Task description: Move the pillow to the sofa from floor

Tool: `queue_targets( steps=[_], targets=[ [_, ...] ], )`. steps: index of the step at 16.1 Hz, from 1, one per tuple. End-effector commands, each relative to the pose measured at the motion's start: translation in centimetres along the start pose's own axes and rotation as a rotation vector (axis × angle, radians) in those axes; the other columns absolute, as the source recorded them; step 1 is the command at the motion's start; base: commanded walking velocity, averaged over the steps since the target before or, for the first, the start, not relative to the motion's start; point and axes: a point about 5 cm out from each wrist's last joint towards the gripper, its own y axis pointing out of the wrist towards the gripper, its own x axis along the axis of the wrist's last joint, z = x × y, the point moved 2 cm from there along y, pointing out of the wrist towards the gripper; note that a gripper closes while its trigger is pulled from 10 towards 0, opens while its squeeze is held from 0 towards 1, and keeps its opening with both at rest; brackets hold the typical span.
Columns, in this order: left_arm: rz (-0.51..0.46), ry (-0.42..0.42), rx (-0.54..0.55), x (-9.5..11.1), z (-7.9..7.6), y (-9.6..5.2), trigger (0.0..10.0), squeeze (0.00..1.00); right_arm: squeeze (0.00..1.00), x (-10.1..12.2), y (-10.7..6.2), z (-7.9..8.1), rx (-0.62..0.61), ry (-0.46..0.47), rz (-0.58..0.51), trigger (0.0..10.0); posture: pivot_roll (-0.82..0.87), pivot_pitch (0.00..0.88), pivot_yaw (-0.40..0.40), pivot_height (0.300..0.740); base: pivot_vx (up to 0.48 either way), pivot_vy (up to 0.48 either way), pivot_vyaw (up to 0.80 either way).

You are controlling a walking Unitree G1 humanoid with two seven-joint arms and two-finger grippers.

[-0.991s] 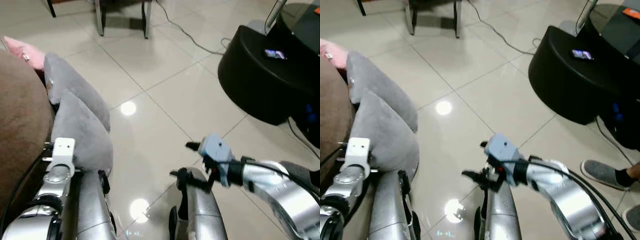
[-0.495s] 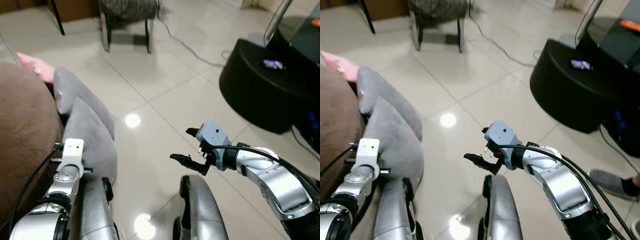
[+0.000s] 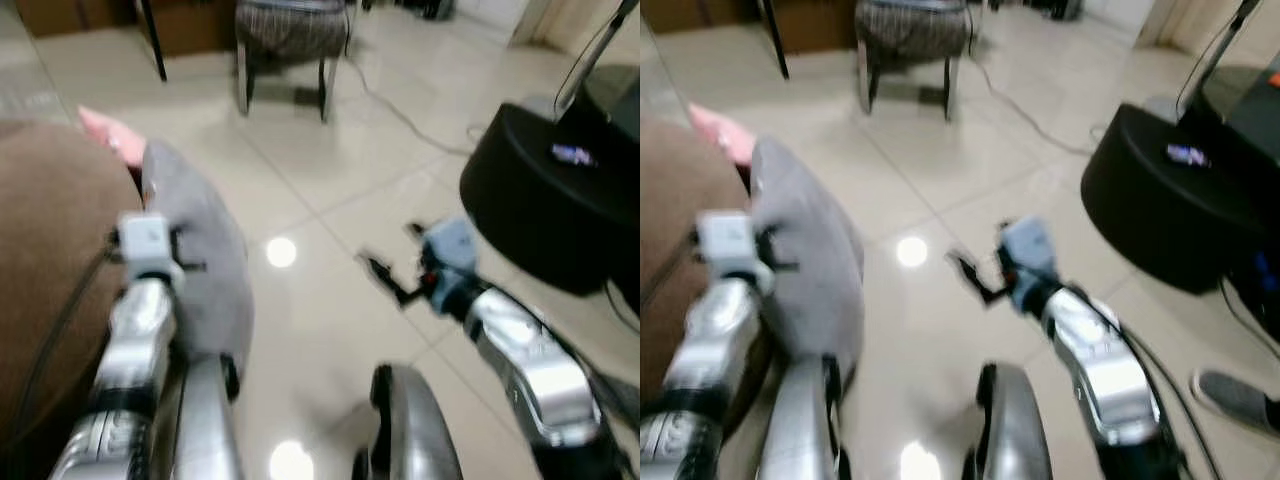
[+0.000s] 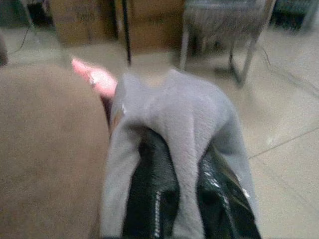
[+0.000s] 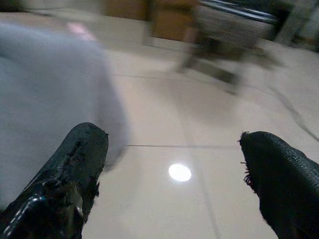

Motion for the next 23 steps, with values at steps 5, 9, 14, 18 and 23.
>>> queue_targets(
  steps=[5,9,14,18,23],
  targets=[
    [-0.243,-0.064,-0.118,8.3,-3.9,-5.8,0.0,0.00,0.00,0.0,-0.8,0.1,-0.140,0.137,-0.001,10.0,0.11,0.000,-0.078,0.588,0.000,0.000,0.00],
    [-0.230,0.000,-0.096,10.0,-3.2,-7.3,0.0,0.00,0.00,1.1,-0.5,-0.1,-0.168,0.146,-0.023,10.0,0.13,0.000,-0.114,0.623,0.000,0.000,0.00],
    [-0.174,0.069,-0.040,9.0,-2.0,-7.9,1.3,0.00,0.00,2.1,0.3,0.3,-0.133,0.190,-0.039,10.0,0.16,0.000,-0.137,0.673,0.000,0.000,0.00],
    [-0.162,0.092,-0.063,8.9,-1.5,-7.0,10.0,0.00,0.00,2.3,0.3,0.4,-0.130,0.199,-0.054,10.0,0.15,0.000,-0.117,0.708,0.000,0.000,0.00],
    [-0.192,0.062,-0.102,9.2,-3.6,-6.3,10.0,0.00,0.00,2.7,0.1,-0.1,-0.139,0.142,-0.062,10.0,0.12,0.000,-0.111,0.740,0.000,0.000,0.00]
  ],
)
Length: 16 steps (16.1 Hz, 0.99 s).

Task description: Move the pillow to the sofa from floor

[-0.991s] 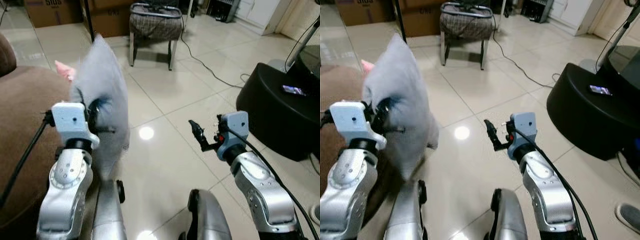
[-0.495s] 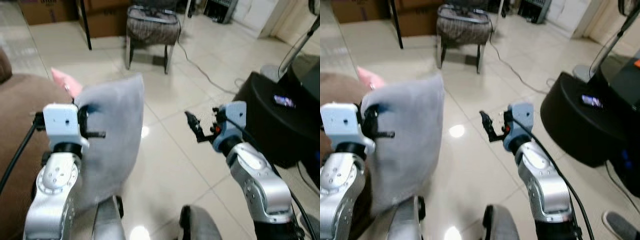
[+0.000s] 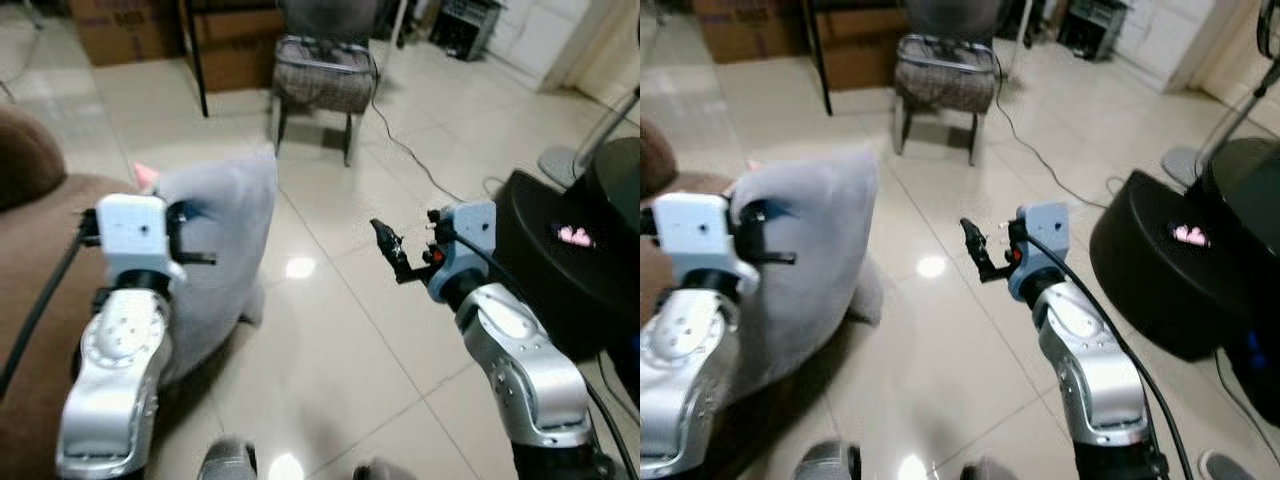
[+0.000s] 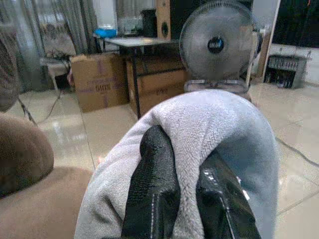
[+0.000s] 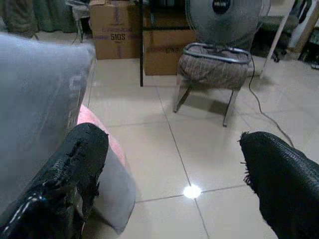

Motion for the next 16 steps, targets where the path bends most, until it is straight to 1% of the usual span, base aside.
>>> queue_targets(
  steps=[1,2,5,6,9,11,14,16],
  targets=[
    [-0.059,-0.006,-0.007,1.0,-0.6,0.1,10.0,0.00,0.00,0.4,-0.1,-0.6,-0.022,-0.022,-0.014,10.0,0.12,0.000,-0.116,0.740,0.000,0.000,0.00],
    [-0.052,-0.023,0.004,0.9,-0.6,0.1,10.0,0.00,0.00,0.4,-0.1,-0.6,-0.021,-0.026,-0.011,10.0,0.12,0.000,-0.120,0.740,0.000,0.000,0.00],
    [-0.053,-0.007,0.007,0.8,-0.7,0.0,10.0,0.00,0.00,0.5,0.1,-0.6,-0.015,-0.029,-0.014,10.0,0.12,0.000,-0.124,0.740,0.000,0.000,0.00],
    [-0.063,0.003,0.014,0.9,-0.6,0.0,10.0,0.00,0.00,0.6,0.3,-0.5,-0.012,-0.015,-0.017,10.0,0.13,0.000,-0.129,0.740,0.000,0.000,0.00],
    [-0.072,0.007,0.017,1.1,-0.2,-0.1,10.0,0.00,0.00,0.0,0.5,0.2,0.046,-0.029,0.018,10.0,0.13,0.000,-0.129,0.740,0.000,0.000,0.00],
    [-0.072,0.016,0.026,1.1,0.0,0.0,10.0,0.00,0.00,0.0,0.7,0.8,0.089,-0.049,0.017,10.0,0.14,0.000,-0.129,0.740,0.000,0.000,0.80],
    [-0.077,0.015,0.030,1.2,0.2,0.0,10.0,0.00,0.00,0.0,0.8,1.3,0.126,-0.065,0.020,10.0,0.14,0.000,-0.133,0.740,0.283,0.000,0.80],
    [-0.074,0.010,0.039,1.2,0.3,0.1,10.0,0.00,0.00,0.1,1.0,1.3,0.120,-0.072,0.018,10.0,0.14,0.000,-0.134,0.740,0.366,0.000,0.80]
  ],
)
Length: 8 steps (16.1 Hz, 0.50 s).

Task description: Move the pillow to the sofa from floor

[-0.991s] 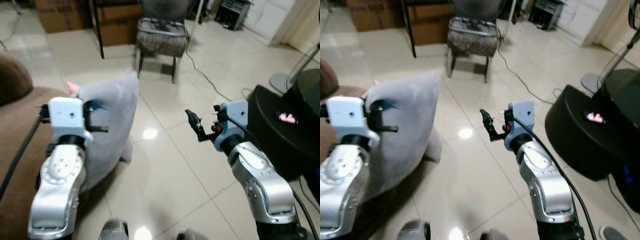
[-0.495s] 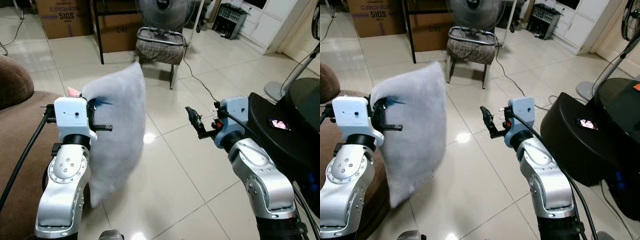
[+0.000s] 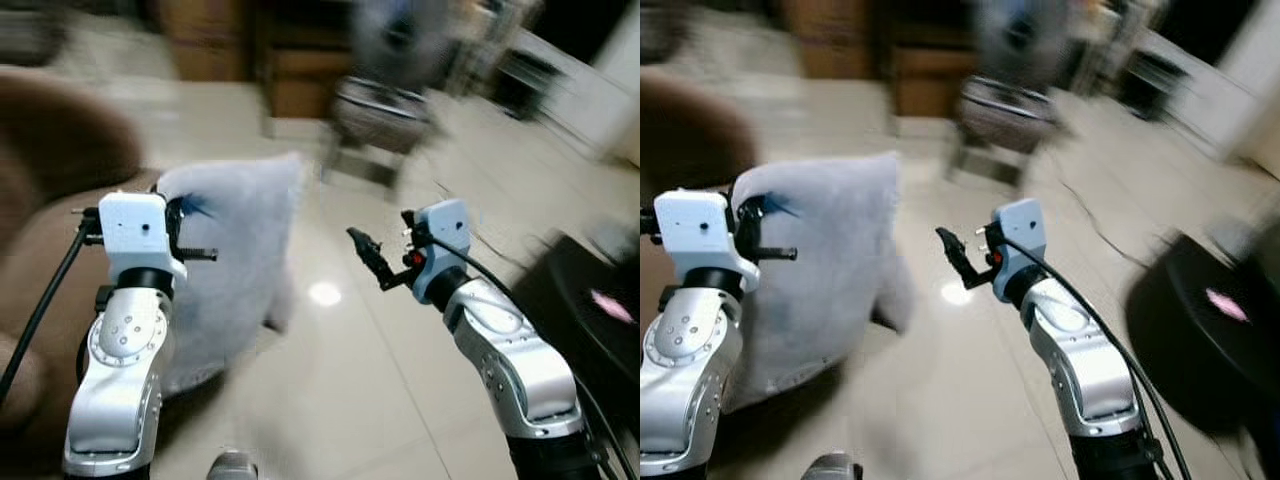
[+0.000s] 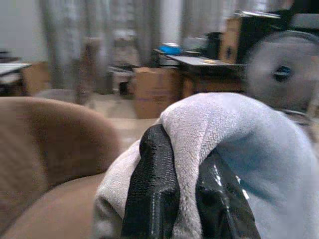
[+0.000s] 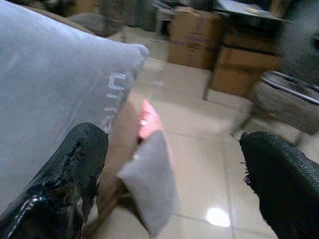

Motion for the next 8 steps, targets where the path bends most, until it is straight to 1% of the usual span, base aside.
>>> queue_targets(
  steps=[1,2,5,6,8],
  targets=[
    [-0.059,0.002,0.002,1.18,-0.04,0.11,10.0,0.00,0.00,0.41,0.19,-1.06,-0.053,-0.029,-0.011,10.0,0.14,0.000,-0.134,0.740,0.386,0.000,0.80],
    [-0.057,0.002,0.000,1.15,-0.11,0.16,10.0,0.00,0.00,0.31,0.27,-1.52,-0.078,-0.034,-0.006,10.0,0.14,0.000,-0.133,0.740,0.390,0.000,0.80],
    [-0.055,0.002,-0.003,1.14,-0.24,0.22,10.0,0.00,0.00,0.32,0.29,-1.65,-0.084,-0.044,-0.006,10.0,0.14,0.000,-0.131,0.740,0.386,0.000,0.80],
    [-0.054,0.002,-0.005,1.14,-0.30,0.26,10.0,0.00,0.00,0.16,0.24,-1.66,-0.080,-0.065,0.004,10.0,0.14,0.000,-0.131,0.740,0.390,0.000,0.00],
    [-0.053,0.002,-0.007,1.12,-0.37,0.26,10.0,0.00,0.00,-0.04,0.18,-1.68,-0.078,-0.076,0.013,10.0,0.14,0.000,-0.131,0.740,0.388,0.000,0.00]
  ],
)
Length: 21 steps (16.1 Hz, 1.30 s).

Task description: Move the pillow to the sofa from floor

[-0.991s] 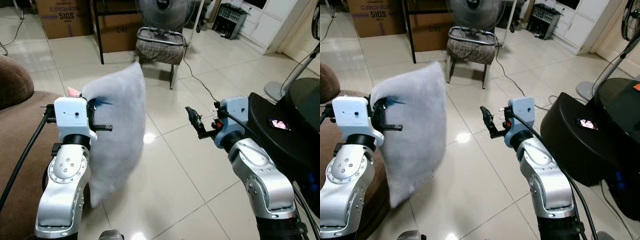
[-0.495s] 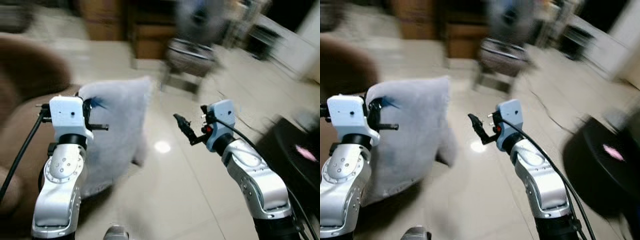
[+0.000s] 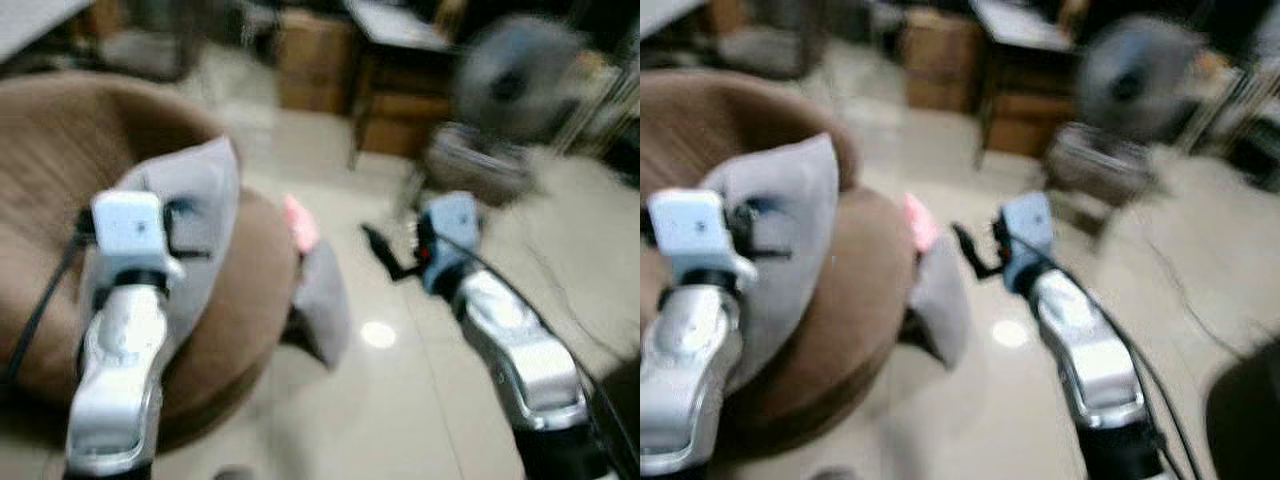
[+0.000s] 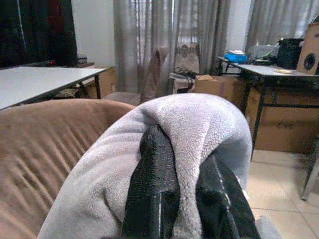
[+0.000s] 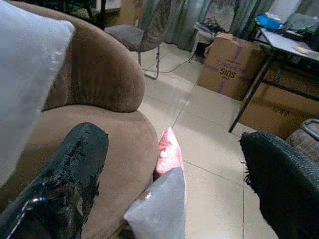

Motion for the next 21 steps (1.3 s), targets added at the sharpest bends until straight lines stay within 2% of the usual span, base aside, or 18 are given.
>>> queue_targets(
  steps=[1,4,8,15,18,20,21],
  targets=[
    [-0.065,0.003,-0.019,1.4,-0.3,0.2,10.0,0.00,0.00,0.1,0.0,0.1,0.004,-0.013,-0.008,10.0,0.13,0.000,-0.127,0.740,0.386,0.000,0.00],
    [-0.061,0.007,-0.024,1.3,-0.4,0.2,10.0,0.00,0.00,0.0,0.1,0.1,0.002,-0.016,-0.009,10.0,0.13,0.000,-0.127,0.740,0.387,0.000,0.80],
    [-0.050,0.033,-0.043,1.2,-0.3,0.2,10.0,0.00,0.00,-0.4,0.0,-0.1,-0.010,-0.024,0.002,10.0,0.14,0.000,-0.113,0.740,0.385,0.000,0.00],
    [-0.039,0.092,-0.139,0.8,-0.7,0.9,10.0,0.00,0.00,-1.2,-0.4,-0.2,-0.049,-0.017,0.005,10.0,0.15,0.000,-0.051,0.740,0.382,0.000,0.00],
    [-0.040,0.113,-0.180,0.8,-0.9,1.3,10.0,0.00,0.00,-1.1,-0.7,0.5,-0.017,-0.031,-0.010,10.0,0.15,0.000,-0.021,0.740,0.375,0.000,0.53],
    [-0.032,0.071,-0.186,0.9,-0.7,1.9,10.0,0.00,0.00,-1.4,-0.8,1.1,0.005,0.025,-0.009,10.0,0.15,0.000,0.020,0.740,0.000,0.000,0.21],
    [-0.027,0.085,-0.189,1.0,-0.7,2.2,10.0,0.00,0.00,-1.7,-0.8,1.5,0.042,0.008,0.008,10.0,0.14,0.000,0.030,0.740,0.000,0.000,0.00]
  ],
)
